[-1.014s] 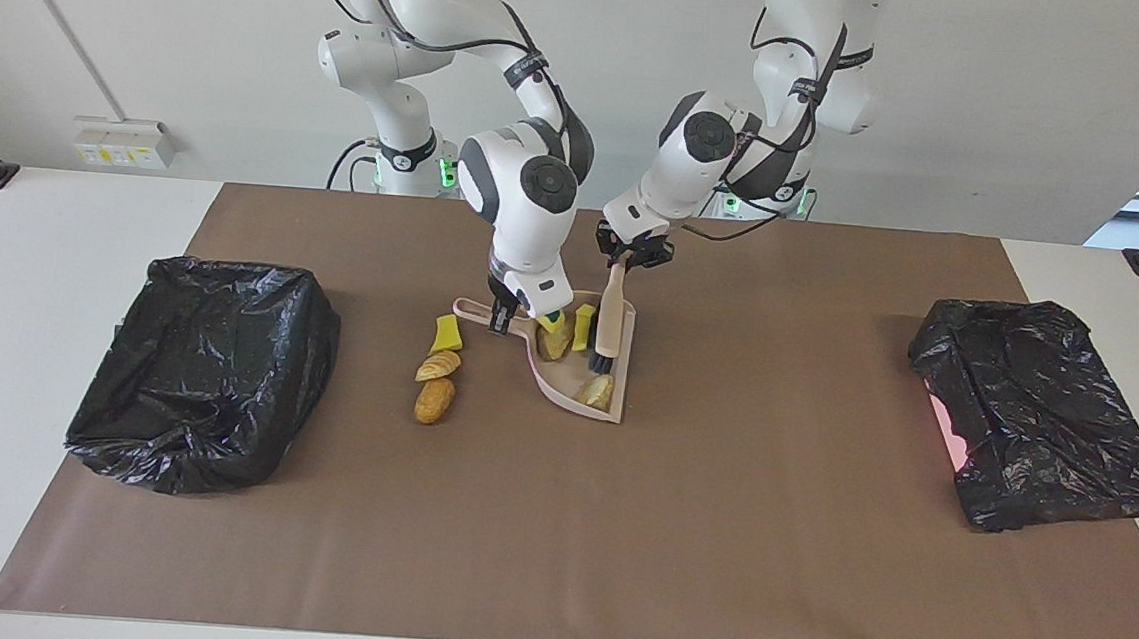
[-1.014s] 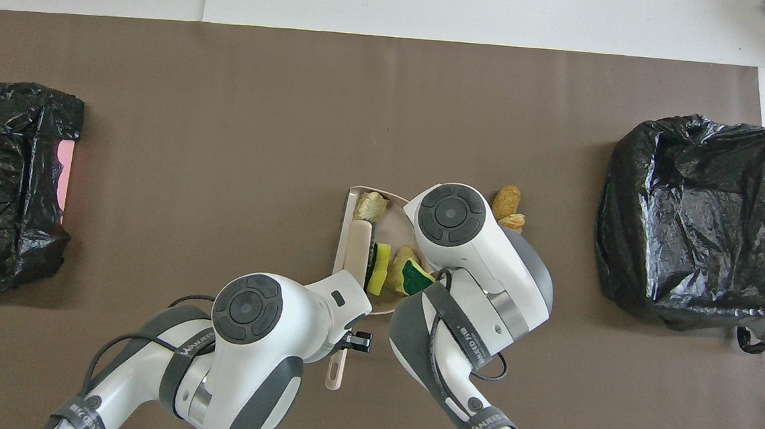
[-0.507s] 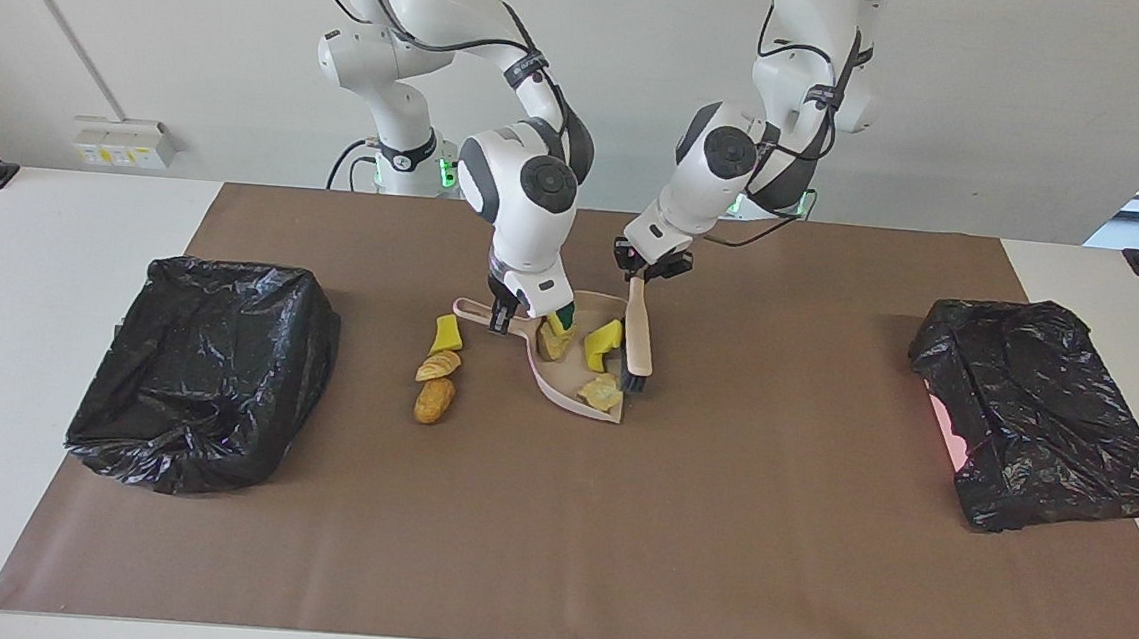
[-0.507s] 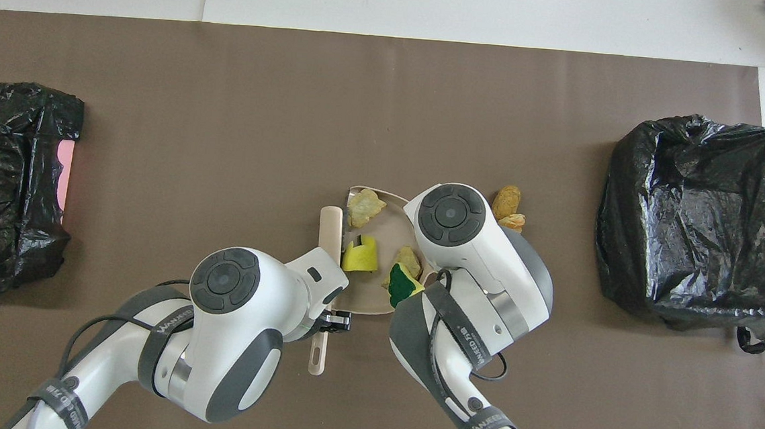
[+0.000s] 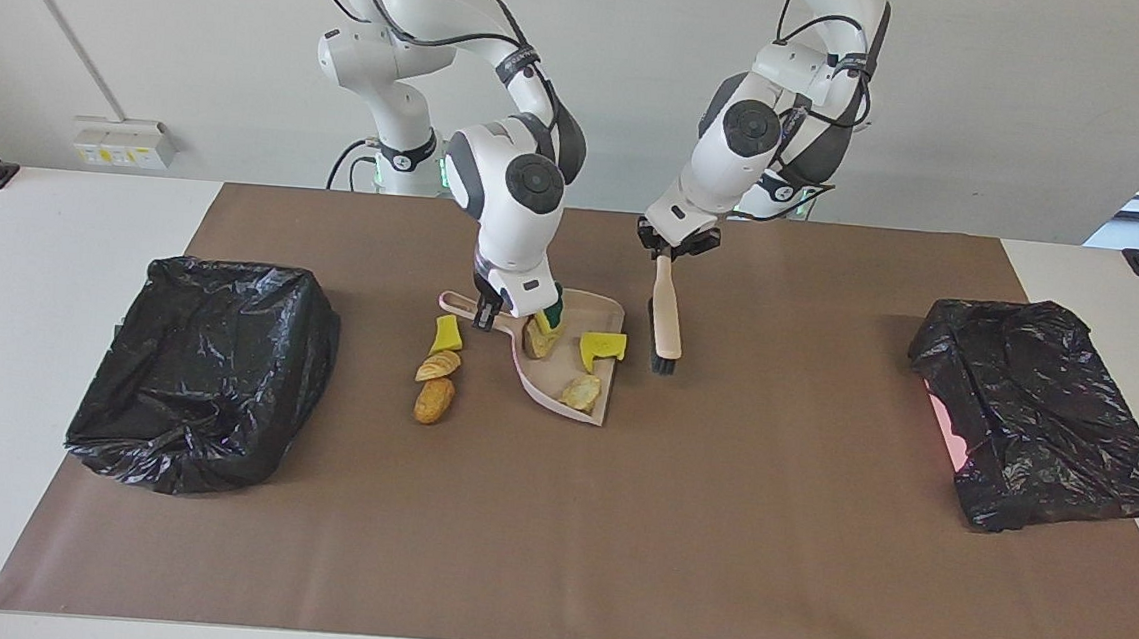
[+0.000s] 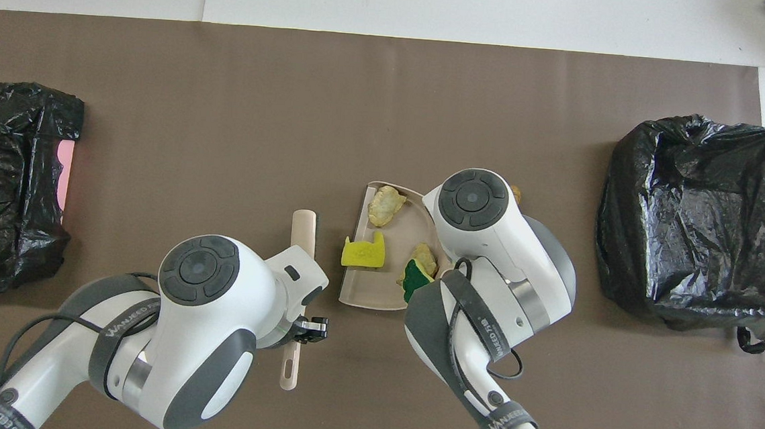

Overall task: Sweep and dump trash in bin
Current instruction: 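Carry the dustpan to the black bag with the right gripper and tip it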

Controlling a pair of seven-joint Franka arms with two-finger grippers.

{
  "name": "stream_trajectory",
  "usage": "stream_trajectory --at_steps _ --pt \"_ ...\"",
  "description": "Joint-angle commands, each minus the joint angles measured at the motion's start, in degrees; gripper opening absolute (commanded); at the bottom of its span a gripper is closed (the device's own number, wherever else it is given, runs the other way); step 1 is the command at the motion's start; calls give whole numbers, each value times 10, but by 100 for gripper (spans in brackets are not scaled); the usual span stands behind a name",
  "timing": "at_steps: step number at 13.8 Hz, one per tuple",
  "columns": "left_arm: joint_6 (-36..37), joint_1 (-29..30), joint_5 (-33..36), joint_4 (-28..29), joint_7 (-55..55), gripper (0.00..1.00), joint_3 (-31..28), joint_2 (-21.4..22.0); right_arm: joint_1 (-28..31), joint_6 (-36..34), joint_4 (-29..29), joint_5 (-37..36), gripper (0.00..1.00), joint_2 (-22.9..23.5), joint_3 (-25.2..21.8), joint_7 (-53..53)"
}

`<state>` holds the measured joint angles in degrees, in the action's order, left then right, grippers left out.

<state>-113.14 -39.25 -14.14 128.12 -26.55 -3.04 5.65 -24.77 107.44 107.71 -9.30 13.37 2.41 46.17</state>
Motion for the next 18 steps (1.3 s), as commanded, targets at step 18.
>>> stream_trajectory --at_steps 18 --pt "-121 -231 -38 136 -257 0 44 42 437 -48 -93 -69 0 -115 -10 299"
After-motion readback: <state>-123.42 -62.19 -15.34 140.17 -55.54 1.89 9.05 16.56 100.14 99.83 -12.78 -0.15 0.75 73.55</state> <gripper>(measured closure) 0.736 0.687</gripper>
